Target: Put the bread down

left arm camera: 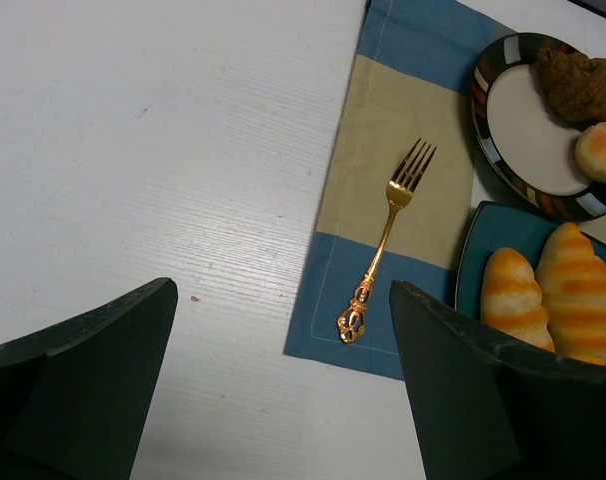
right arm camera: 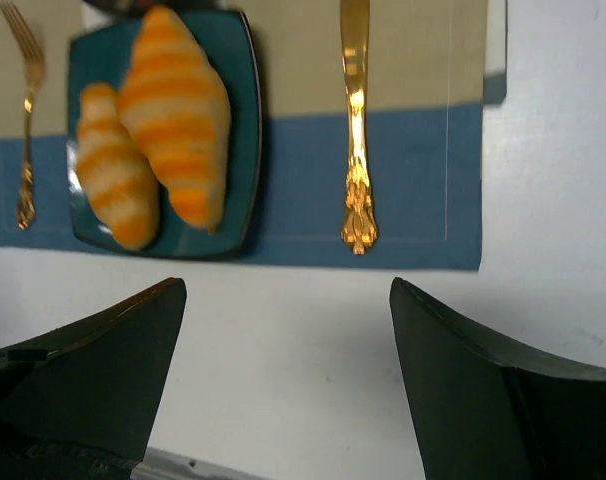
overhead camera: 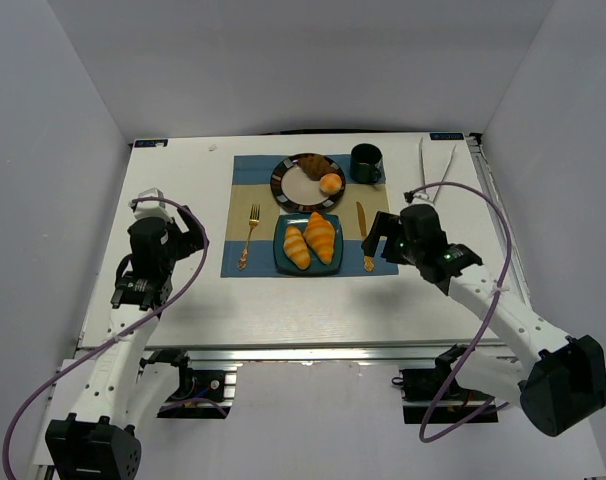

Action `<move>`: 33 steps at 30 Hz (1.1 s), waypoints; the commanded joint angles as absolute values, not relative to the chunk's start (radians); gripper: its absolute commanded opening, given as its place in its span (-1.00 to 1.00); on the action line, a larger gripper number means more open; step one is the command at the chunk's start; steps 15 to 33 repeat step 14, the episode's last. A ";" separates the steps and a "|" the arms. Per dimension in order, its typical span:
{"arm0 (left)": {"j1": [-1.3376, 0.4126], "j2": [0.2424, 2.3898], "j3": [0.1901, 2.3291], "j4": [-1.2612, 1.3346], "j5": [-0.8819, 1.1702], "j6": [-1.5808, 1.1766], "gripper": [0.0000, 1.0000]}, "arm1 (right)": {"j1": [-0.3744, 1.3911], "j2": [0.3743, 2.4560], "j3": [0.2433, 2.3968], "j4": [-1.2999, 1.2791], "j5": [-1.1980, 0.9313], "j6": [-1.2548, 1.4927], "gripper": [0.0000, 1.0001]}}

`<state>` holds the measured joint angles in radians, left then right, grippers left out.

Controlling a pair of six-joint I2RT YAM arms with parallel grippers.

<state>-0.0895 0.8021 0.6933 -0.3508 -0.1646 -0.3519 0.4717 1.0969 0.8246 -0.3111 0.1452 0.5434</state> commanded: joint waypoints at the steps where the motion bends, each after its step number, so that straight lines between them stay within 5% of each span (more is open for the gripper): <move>1: -0.094 0.775 0.692 -0.351 -0.152 -0.350 0.96 | 0.497 1.051 0.811 -0.265 0.186 0.618 0.79; 33: -0.094 0.775 0.692 -0.350 -0.153 -0.351 0.96 | 0.523 1.060 0.818 -0.275 0.193 0.617 0.79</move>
